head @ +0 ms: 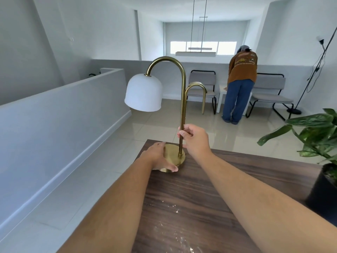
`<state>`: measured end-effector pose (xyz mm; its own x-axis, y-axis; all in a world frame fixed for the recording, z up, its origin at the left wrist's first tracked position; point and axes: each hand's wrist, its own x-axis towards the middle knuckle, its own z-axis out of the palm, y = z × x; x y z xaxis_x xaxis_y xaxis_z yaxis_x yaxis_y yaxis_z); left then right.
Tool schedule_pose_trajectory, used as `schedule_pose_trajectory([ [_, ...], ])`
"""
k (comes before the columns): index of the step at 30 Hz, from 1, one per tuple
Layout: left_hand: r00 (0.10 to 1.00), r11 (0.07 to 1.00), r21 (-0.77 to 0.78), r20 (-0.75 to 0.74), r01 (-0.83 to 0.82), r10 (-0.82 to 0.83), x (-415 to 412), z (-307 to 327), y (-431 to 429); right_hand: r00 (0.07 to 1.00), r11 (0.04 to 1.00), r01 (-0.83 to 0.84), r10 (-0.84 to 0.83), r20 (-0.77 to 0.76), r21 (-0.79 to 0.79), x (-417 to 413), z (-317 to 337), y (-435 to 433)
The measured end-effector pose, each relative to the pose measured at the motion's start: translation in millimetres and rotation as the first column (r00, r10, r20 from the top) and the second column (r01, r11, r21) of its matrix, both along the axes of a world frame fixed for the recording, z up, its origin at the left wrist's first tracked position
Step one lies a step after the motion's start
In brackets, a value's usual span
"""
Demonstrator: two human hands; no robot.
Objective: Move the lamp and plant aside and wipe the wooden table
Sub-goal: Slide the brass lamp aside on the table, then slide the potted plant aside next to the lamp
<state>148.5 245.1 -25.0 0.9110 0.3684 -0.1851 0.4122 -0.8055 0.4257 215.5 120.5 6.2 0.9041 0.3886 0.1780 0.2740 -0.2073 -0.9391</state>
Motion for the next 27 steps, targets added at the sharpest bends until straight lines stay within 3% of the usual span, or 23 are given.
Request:
schedule_pose_trajectory([
  [7, 0.985, 0.997, 0.038, 0.155, 0.069, -0.074, -36.0, 33.5, -31.9, 0.999, 0.992, -0.013, 0.020, 0.051, -0.125, -27.4, 21.3, -73.5],
  [14, 0.956, 0.922, -0.302, 0.236, 0.244, -0.175, -71.2, 27.8, -120.3, 0.983, 0.978, 0.178, -0.182, -0.024, -0.109, -95.6, -5.6, -213.9],
  [24, 0.937, 0.756, -0.564, 0.293, 0.332, -0.193, -27.8, -0.4, -280.6, 0.833, 0.835, 0.542, -0.549, -0.066, -0.100, -97.3, -34.2, -375.7],
  [27, 0.934, 0.711, -0.616, 0.310, 0.338, -0.176, -6.5, -6.2, -312.2, 0.803, 0.804, 0.577, -0.591, -0.083, -0.141, -78.5, -41.9, -401.7],
])
